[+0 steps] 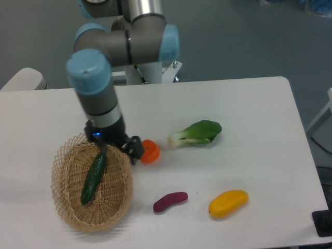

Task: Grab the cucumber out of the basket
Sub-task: 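Lower the gripper into the basket and close on the cucumber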

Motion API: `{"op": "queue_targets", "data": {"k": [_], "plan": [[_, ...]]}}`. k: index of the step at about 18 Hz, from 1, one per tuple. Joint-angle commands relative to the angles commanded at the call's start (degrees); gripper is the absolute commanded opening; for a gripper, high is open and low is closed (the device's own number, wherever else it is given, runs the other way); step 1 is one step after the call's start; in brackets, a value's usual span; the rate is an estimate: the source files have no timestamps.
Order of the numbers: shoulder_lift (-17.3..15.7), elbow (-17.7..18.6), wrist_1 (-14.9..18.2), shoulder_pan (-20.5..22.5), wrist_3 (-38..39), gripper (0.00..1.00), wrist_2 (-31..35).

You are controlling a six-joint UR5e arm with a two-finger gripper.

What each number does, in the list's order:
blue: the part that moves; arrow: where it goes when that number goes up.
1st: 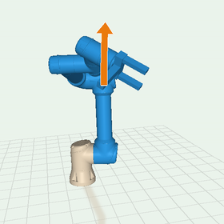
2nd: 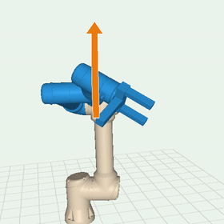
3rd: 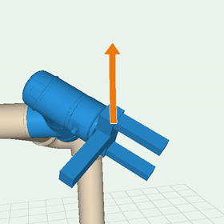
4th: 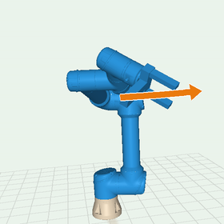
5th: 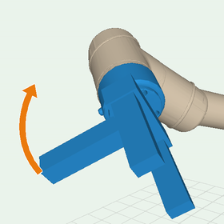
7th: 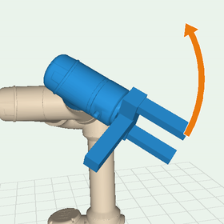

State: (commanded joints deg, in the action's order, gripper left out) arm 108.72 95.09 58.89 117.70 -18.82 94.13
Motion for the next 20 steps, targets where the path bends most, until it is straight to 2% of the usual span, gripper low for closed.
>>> {"op": "queue_targets", "data": {"k": [3, 7, 11, 20], "plan": [[1.23, 2.55, -2.98, -1.15, 0.45, 1.0, 0.18], [4.03, 2.65, -3.78, -2.73, -0.07, 1.0, 0.09], [6.85, 2.03, -6.59, -3.26, -0.95, 1.0, 0.09], [9.49, 2.3, -6.77, -3.88, -2.1, 1.0, 0.44]]}}
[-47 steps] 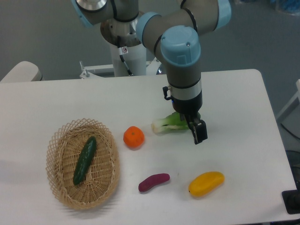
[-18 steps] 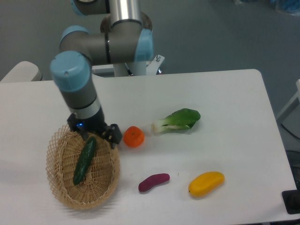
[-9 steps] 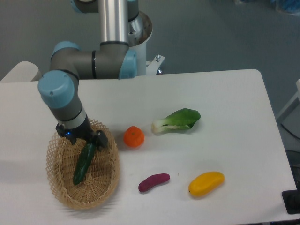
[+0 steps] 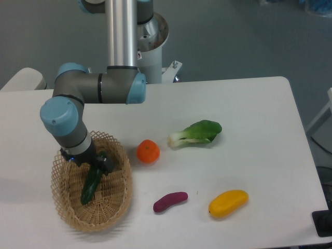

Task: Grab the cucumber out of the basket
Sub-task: 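Lower the gripper into the basket and close on the cucumber, then lift the cucumber out of the basket and carry it toward the bok choy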

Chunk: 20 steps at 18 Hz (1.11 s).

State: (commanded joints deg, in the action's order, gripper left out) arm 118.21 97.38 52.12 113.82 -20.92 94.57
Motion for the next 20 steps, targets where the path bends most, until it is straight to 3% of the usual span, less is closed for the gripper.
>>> {"op": "queue_targets", "data": {"k": [4, 6, 8, 9, 11, 13, 20], "plan": [[0.09, 0.09, 0.09, 0.0, -0.09, 0.98, 0.18], [0.18, -0.17, 0.09, 0.0, -0.09, 0.81, 0.18], [0.18, -0.18, 0.09, 0.09, -0.09, 0.56, 0.26], [0.18, -0.18, 0.09, 0.09, -0.09, 0.53, 0.44], [0.09, -0.26, 0.09, 0.09, -0.44, 0.51, 1.58], [0.09, -0.26, 0.09, 0.09, -0.7, 0.41, 1.76], [-0.35, -0.7, 0.18, 0.17, -0.88, 0.41, 1.76]]}}
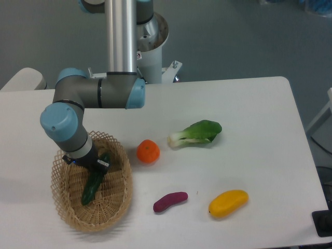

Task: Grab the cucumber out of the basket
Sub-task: 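Lift the cucumber out of the basket and carry it toward the bok choy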

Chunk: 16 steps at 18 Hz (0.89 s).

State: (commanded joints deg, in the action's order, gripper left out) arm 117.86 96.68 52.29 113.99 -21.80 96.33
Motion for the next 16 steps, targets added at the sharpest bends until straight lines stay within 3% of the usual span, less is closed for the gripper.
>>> {"op": "queue_targets", "data": {"k": [5, 10, 16], "plan": [[-1.31, -3.42, 1.23, 0.53, -7.44, 0.4, 4.47], [-5.88, -5.27, 5.44, 7.98, -17.47, 0.4, 5.18], [-10.72, -5.28, 7.73, 16.6, -28.38, 0.4, 3.26]]}}
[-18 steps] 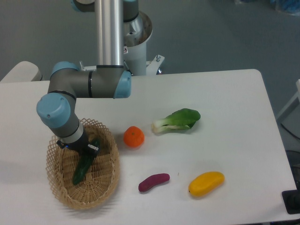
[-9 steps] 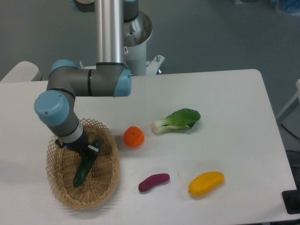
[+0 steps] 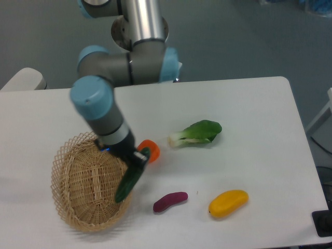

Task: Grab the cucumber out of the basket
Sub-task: 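Lift the cucumber out of the basket and carry it toward the bok choy, then hold the cucumber raised above the table beside the bok choy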

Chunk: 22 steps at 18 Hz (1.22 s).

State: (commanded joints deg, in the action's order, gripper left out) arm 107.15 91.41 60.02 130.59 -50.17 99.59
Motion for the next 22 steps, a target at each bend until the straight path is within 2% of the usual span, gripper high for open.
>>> {"op": "queue_targets", "data": {"k": [7, 13, 22], "plan": [[-1.15, -0.09, 2.99, 11.51, -16.51, 0.4, -1.58], [-1.06, -0.35, 3.08, 18.73, -30.32, 0.4, -3.16], [0.52, -2.55, 4.13, 20.14, -33.06, 0.4, -4.22]]}}
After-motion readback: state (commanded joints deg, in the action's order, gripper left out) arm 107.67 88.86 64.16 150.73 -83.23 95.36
